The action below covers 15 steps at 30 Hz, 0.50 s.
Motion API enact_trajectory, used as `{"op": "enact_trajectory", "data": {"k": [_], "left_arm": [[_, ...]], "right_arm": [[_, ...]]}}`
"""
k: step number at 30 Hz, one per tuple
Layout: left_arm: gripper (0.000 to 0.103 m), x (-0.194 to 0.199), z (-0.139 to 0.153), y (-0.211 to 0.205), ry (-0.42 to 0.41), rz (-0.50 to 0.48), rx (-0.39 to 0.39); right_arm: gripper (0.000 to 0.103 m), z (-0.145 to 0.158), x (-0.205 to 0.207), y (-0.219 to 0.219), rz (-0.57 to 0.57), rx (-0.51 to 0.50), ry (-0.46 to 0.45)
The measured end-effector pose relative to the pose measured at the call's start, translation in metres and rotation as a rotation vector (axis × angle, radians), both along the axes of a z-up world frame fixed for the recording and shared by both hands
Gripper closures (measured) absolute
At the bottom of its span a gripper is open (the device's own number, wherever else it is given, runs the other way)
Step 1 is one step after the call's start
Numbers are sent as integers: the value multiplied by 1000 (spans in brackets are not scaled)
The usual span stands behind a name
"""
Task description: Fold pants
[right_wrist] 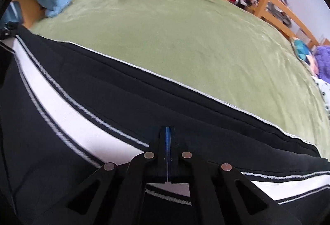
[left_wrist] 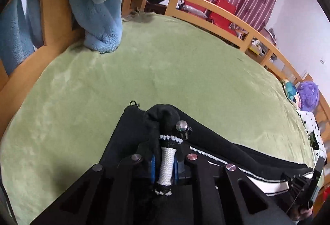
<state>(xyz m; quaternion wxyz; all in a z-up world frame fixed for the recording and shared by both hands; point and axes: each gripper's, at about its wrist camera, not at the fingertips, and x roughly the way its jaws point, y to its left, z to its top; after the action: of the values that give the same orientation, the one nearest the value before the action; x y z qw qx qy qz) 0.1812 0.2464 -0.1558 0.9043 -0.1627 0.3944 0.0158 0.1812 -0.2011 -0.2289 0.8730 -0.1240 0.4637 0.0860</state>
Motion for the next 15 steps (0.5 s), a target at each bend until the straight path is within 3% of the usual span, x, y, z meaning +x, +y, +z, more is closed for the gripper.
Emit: {"op": "enact_trajectory", "data": {"k": [1, 2, 3, 5, 8, 15], "left_arm": [[91, -1, 0, -1, 2, -11, 13], [91, -1, 0, -1, 2, -16, 24], [91, -2, 0, -2, 3, -20, 34], [91, -3, -1, -3, 6, -23, 28], [91, -6, 1, -2, 2, -28, 10], [91, -3, -4, -9, 14, -34, 24]], "right_arm": [[103, 5, 0, -1, 0, 6, -14], [91, 8, 1, -2, -8, 8, -19], [71, 12, 4, -5, -9, 18, -14], [47, 16, 9, -9, 1, 49, -16], [46, 17, 17, -20, 11, 52, -18], [42, -8, 34, -49, 21, 167, 145]]}}
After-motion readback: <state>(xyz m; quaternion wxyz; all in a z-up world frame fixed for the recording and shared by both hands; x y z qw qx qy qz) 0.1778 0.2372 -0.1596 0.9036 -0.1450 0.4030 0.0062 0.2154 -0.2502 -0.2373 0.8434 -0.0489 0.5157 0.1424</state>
